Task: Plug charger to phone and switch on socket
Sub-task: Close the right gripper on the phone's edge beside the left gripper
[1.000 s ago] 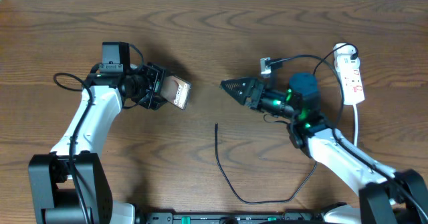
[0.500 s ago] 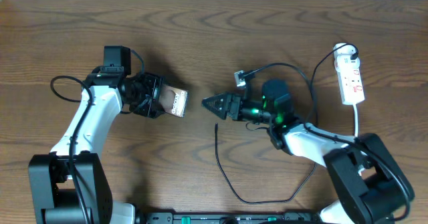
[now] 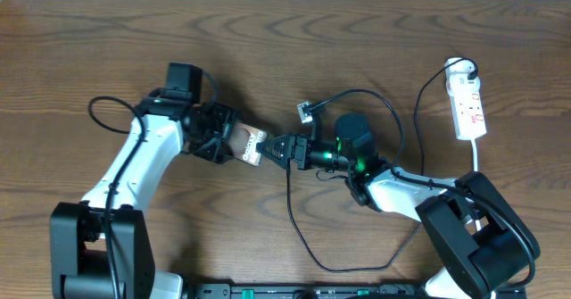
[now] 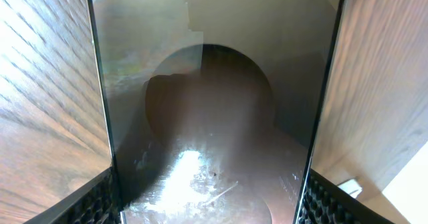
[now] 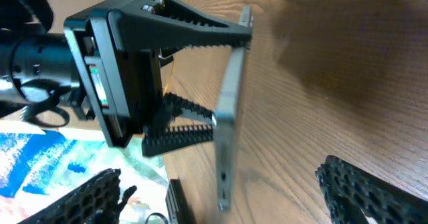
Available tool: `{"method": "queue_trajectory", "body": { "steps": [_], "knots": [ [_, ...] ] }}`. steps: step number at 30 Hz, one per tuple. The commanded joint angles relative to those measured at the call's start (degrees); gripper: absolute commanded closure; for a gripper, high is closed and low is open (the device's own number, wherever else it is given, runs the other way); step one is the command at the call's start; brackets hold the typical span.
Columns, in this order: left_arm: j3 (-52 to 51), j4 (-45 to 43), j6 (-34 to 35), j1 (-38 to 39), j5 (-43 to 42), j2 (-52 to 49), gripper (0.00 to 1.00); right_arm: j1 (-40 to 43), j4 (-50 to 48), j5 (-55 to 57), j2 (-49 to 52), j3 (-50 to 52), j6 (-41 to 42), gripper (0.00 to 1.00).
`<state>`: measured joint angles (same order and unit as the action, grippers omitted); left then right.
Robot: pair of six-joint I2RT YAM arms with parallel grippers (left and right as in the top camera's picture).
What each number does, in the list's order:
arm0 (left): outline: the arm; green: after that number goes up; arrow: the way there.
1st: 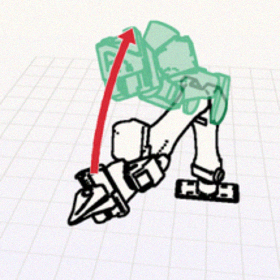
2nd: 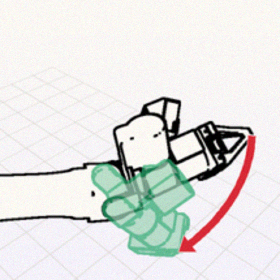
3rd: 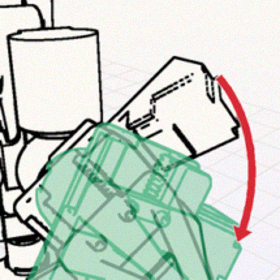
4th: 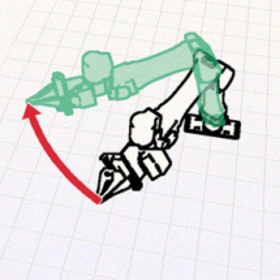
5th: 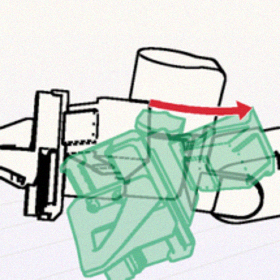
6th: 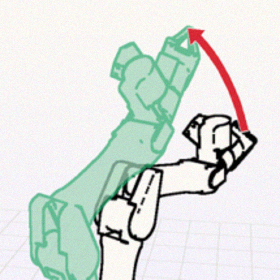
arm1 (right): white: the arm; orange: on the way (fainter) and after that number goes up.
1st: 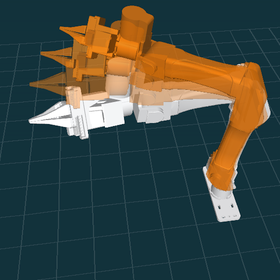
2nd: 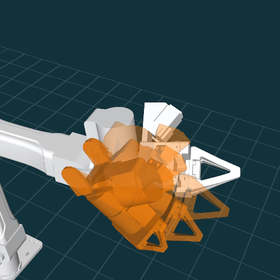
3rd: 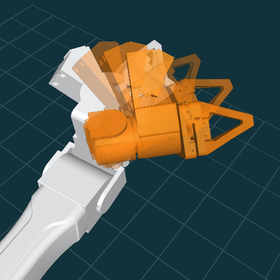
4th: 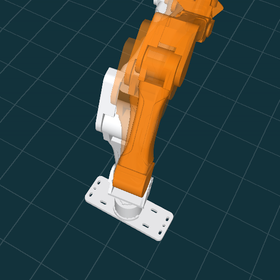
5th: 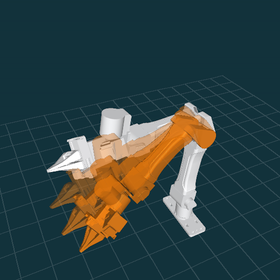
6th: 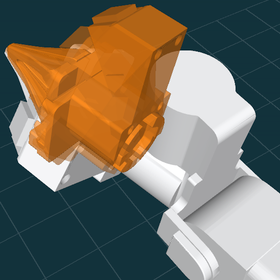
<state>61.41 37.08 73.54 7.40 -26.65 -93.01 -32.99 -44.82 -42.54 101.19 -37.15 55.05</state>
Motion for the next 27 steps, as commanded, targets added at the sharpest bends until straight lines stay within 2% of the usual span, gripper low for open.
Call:
{"method": "queue_trajectory", "body": {
  "steps": [1, 8, 13, 22, 27],
  "knots": [
    [0.66, -0.04, 2.29, 1.38, 2.34, 1.51, 0.93, -0.50, -0.07, 1.36, 0.22, -0.72, 0.70, 0.12],
    [0.66, -0.02, 4.79, 2.08, 1.90, 1.51, 0.93, -1.81, 0.04, 3.96, 0.22, -0.72, 1.75, 0.15],
    [0.66, 0.00, 4.79, 2.08, 1.57, 1.51, 0.93, -4.20, 0.24, 6.32, 0.22, -0.72, 2.43, 0.24],
    [0.66, 0.00, 4.76, 2.45, -1.40, 1.51, 0.93, -7.37, 0.83, 13.18, 0.22, -0.72, 4.50, 0.29],
    [0.66, -0.02, 4.79, 4.61, -1.33, 1.51, 0.93, -7.67, 1.01, 15.04, 0.22, -0.72, 4.72, 0.36]
  ]
}}
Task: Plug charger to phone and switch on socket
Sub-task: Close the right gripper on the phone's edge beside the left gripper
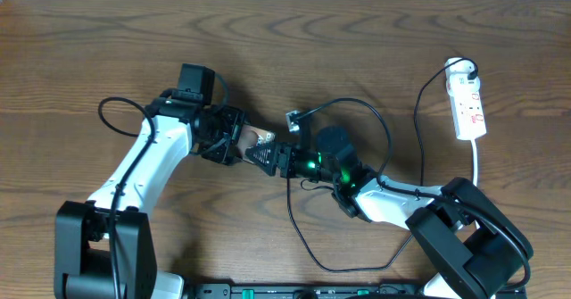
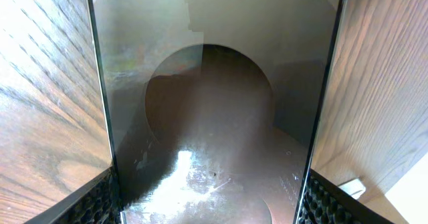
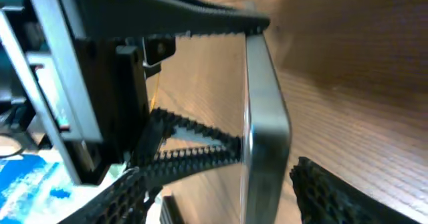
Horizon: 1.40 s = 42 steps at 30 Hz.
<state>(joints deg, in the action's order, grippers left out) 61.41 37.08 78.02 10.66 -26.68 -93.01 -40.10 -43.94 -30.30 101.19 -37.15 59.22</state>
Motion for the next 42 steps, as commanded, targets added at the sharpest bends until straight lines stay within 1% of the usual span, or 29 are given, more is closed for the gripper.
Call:
{"method": "queue_trajectory", "body": {
  "steps": [1, 10, 13, 15, 18, 27, 30, 35, 42],
  "knots": [
    [0.66, -0.02, 0.28, 1.77, -1.22, 1.51, 0.93, -0.57, 0.13, 3.02, 0.22, -0.72, 0.55, 0.36],
    [0.66, -0.02, 0.31, 2.93, -1.22, 1.51, 0.93, -0.61, 0.24, 3.87, 0.22, -0.72, 0.55, 0.50],
    [0.66, -0.02, 0.31, 2.95, -1.62, 1.51, 0.93, -0.61, 0.59, 3.98, 0.22, -0.72, 0.55, 0.57],
    [0.66, -0.02, 0.31, 2.93, -2.12, 1.51, 0.93, -0.61, 1.62, 4.55, 0.22, -0.72, 0.83, 0.60],
    [0.66, -0.02, 0.31, 2.93, -2.45, 1.51, 0.93, -0.61, 3.02, 5.01, 0.22, -0.70, 1.90, 0.60],
    [0.66, -0.02, 0.28, 2.95, -2.47, 1.51, 0.93, -0.63, 2.99, 5.62, 0.22, -0.70, 2.08, 0.60],
    [0.66, -0.07, 0.28, 3.34, -2.43, 1.51, 0.93, -0.61, 2.99, 6.05, 0.22, -0.70, 2.08, 0.64],
    [0.66, -0.48, 0.28, 4.07, -2.43, 1.51, 0.93, -0.63, 3.02, 6.25, 0.22, -0.72, 2.97, 0.65],
    [0.66, -0.70, 0.28, 4.22, -2.45, 1.51, 0.93, -0.79, 3.02, 6.67, 0.22, -0.72, 2.95, 0.65]
  ]
}}
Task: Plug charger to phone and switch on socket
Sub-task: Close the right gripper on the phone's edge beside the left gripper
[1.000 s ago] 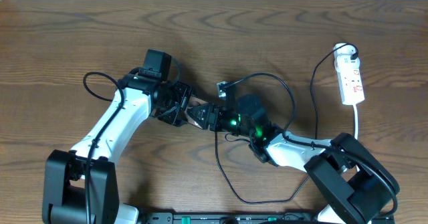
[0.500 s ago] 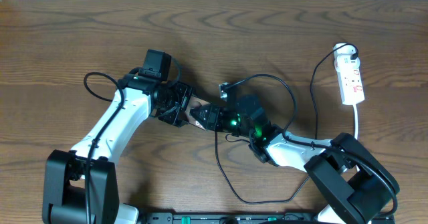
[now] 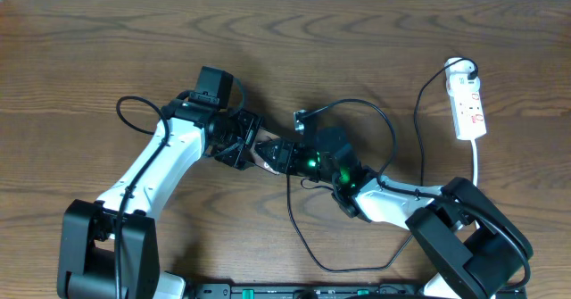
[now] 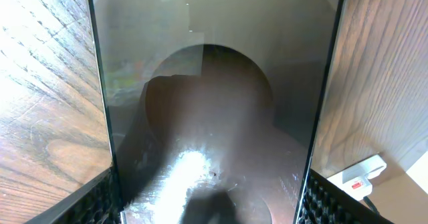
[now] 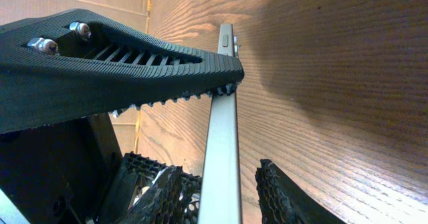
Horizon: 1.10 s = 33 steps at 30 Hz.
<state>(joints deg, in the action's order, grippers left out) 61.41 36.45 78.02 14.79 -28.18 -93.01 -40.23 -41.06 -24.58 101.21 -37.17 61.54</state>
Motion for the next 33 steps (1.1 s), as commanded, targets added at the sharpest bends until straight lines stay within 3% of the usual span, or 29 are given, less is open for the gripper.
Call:
{"method": "queue_trajectory", "body": {
  "steps": [1, 33],
  "knots": [
    [0.66, -0.07, 0.28, 0.13, -0.96, 1.51, 0.93, -0.66, 0.13, 0.94, 0.20, -0.70, 0.63, 0.65],
    [0.66, -0.76, 0.28, 1.33, -0.96, 1.51, 0.93, -0.74, 0.15, 1.14, 0.20, -0.70, 0.63, 0.89]
  ]
}}
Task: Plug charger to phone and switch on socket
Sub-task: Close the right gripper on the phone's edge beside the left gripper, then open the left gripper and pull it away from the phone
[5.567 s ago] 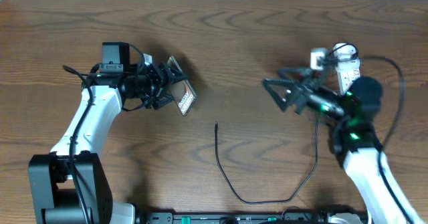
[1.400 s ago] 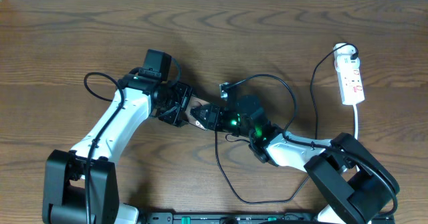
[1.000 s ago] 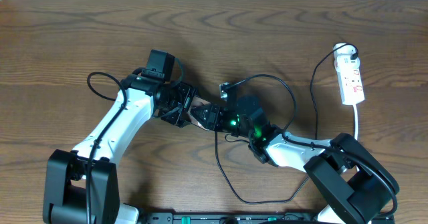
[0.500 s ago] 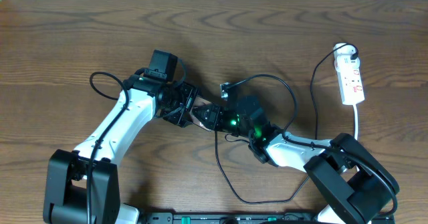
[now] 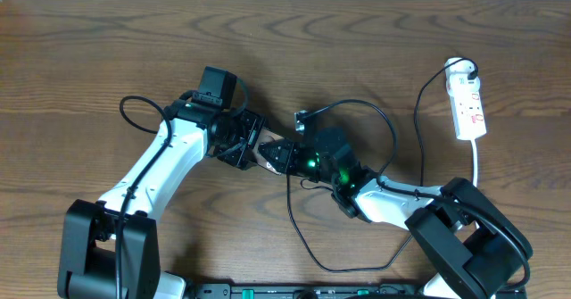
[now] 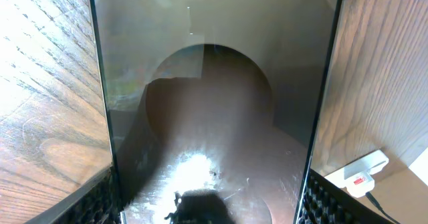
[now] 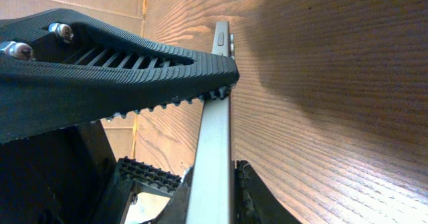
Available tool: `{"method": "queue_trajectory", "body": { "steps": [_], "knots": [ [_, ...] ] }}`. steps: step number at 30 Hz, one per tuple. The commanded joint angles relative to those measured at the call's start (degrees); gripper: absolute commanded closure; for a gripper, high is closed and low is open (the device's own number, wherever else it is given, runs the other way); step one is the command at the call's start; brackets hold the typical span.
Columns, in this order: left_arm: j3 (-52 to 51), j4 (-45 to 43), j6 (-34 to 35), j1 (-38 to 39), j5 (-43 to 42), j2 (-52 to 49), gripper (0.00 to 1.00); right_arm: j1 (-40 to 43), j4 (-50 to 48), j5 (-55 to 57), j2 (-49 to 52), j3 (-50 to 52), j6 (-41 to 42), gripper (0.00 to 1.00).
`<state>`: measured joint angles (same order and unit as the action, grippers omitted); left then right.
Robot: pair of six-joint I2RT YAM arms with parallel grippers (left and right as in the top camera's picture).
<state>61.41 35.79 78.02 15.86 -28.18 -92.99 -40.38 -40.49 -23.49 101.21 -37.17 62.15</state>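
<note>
The phone point(image 5: 265, 149) is held off the table at the centre, standing on its long edge. My left gripper point(image 5: 248, 145) is shut on it across its width; its glass point(image 6: 214, 83) fills the left wrist view between the pads. My right gripper point(image 5: 278, 153) is shut on the phone's free end, and its fingers point(image 7: 251, 190) press both faces of the thin metal edge point(image 7: 215, 130). The left gripper's black finger point(image 7: 100, 63) crosses above. The charger plug point(image 5: 302, 117) lies loose on the table behind the right gripper. The white socket strip point(image 5: 468, 108) lies far right.
The black charger cable point(image 5: 294, 219) runs from the plug in loops over and around the right arm, toward the table's front edge. Another black cable point(image 5: 421, 112) leads to the strip's plug point(image 5: 461, 67). Bare wood lies to the left and the back.
My right gripper's fingers stood a little apart on either side of the phone's edge; now they are shut against it. The left gripper and the phone have barely moved.
My left gripper held the phone left of centre, with the right gripper open just off its free end. The right gripper then had its fingers either side of the phone. Both arms shifted slightly right, and now both grippers hold the phone.
</note>
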Motion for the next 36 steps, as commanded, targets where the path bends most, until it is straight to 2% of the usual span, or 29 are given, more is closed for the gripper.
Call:
{"method": "queue_trajectory", "body": {
  "steps": [1, 8, 13, 14, 16, 17, 18, 29, 33, 36],
  "knots": [
    [0.66, -0.11, 0.28, 0.26, -0.94, 1.49, 0.93, -0.59, -0.42, 0.02, 0.20, -0.70, 0.02, 0.90],
    [0.66, -0.09, 0.28, 0.24, -0.94, 1.49, 0.93, -0.59, -0.44, 0.02, 0.20, -0.70, 0.02, 0.98],
    [0.66, -0.09, 0.28, 0.24, -0.92, 1.49, 0.92, -0.59, -0.46, 0.02, 0.20, -0.70, 0.02, 0.99],
    [0.66, -0.09, 0.26, 0.24, -0.90, 1.49, 0.78, -0.55, -0.48, 0.00, 0.20, -0.70, 0.02, 0.99],
    [0.66, -0.07, 0.04, 0.24, -0.81, 1.49, 0.32, -0.52, -0.48, -0.02, 0.20, -0.68, 0.02, 0.99],
    [0.66, -0.04, 0.04, 0.24, -0.68, 1.49, 0.15, -0.52, -0.48, -0.24, 0.20, -0.70, 0.02, 0.99],
    [0.66, -0.04, -0.02, 0.24, -0.68, 1.49, 0.11, -0.48, -0.70, -0.50, 0.20, -0.70, 0.02, 0.99],
    [0.66, -0.24, -4.59, -1.95, -3.39, 1.62, 0.09, 2.97, -1.53, -2.89, 0.20, -0.68, -0.02, 0.99],
    [0.66, -2.64, -10.23, -4.72, -10.27, 1.81, 0.09, 5.25, -1.53, -3.34, 0.20, -0.68, 0.04, 0.99],
    [0.66, -5.84, -17.16, -7.30, -15.85, 1.81, 0.09, 7.08, -2.38, -4.57, 0.20, -0.68, 3.28, 0.99]
  ]
}}
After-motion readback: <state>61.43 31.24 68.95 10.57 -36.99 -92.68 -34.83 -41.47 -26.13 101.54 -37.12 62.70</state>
